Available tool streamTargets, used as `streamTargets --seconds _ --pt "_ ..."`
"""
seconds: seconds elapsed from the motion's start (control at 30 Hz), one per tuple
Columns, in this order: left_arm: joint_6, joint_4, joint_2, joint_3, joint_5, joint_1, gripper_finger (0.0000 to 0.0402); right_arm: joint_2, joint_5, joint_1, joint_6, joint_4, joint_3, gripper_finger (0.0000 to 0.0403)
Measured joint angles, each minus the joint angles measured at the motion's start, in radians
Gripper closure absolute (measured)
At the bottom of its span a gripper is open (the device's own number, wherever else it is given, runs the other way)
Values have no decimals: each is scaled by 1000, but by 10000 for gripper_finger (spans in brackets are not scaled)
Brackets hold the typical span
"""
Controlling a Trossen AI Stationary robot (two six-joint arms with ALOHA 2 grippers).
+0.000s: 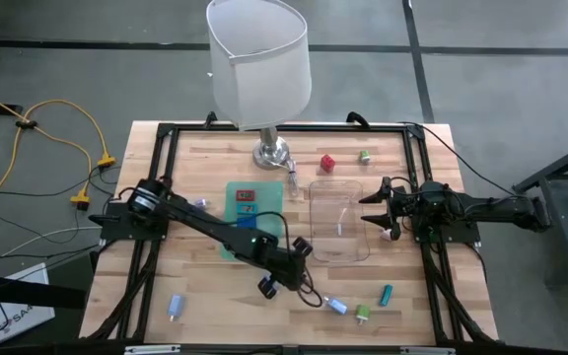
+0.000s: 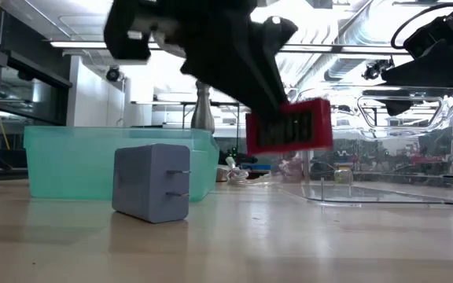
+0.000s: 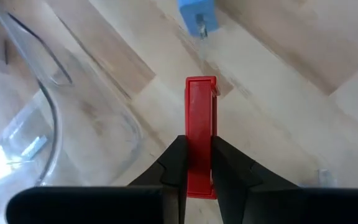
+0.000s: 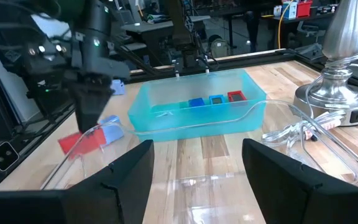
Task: Pick & Place Office items
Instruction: Put the red digital clock into the green bin
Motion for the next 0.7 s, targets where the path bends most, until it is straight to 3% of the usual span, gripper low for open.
streamTargets --seconds 0.3,0.7 --pt "-131 -143 -105 0 -162 -50 354 0 0 0 0 0 0 171" --pt "-393 -442 -224 -2 -147 20 354 0 1 0 0 0 0 171"
